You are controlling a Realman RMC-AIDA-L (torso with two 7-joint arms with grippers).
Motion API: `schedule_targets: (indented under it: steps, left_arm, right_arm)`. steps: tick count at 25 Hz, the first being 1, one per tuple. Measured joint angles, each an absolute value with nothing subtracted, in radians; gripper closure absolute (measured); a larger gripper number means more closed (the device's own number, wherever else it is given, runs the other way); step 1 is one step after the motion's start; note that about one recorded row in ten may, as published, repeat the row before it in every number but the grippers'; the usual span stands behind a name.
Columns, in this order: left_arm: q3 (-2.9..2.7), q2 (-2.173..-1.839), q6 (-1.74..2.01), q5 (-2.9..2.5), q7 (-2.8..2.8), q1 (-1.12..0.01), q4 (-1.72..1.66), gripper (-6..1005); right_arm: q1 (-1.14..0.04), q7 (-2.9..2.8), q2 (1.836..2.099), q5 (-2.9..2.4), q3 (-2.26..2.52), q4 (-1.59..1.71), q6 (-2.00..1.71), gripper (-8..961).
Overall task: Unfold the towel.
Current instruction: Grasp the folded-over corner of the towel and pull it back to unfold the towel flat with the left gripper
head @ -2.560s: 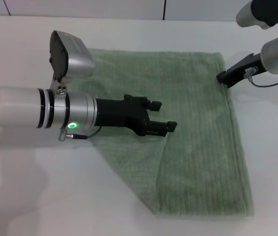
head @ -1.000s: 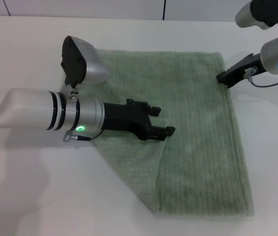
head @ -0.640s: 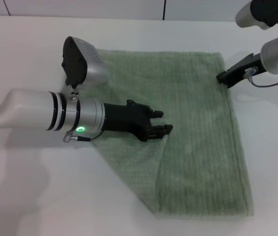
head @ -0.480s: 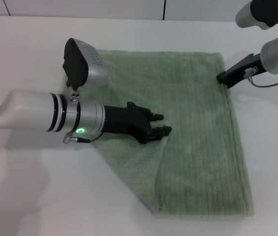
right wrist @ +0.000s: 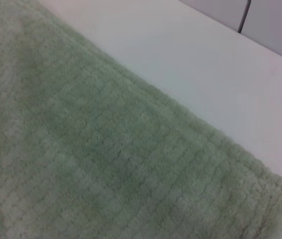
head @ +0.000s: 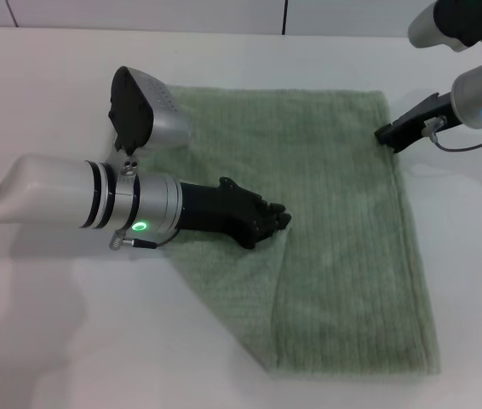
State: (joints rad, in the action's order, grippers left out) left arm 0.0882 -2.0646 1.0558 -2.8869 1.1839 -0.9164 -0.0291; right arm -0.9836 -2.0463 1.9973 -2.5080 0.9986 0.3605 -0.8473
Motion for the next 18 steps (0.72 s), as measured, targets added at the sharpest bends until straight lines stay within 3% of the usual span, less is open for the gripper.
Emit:
schedule_targets:
  steps: [8, 18]
  left_arm:
    - [0.088, -2.061, 1.088, -2.887, 1.210, -0.917, -0.045, 969]
    - [0.087, -2.060, 1.259, -2.887, 1.239, -0.914, -0.137, 973]
  right_arm:
    - [-0.984, -2.046, 1.997, -2.508, 0.999, 0.360, -0.845, 953]
    - [-0.985, -2.046, 1.997, -2.508, 0.999, 0.360, -0.844, 954]
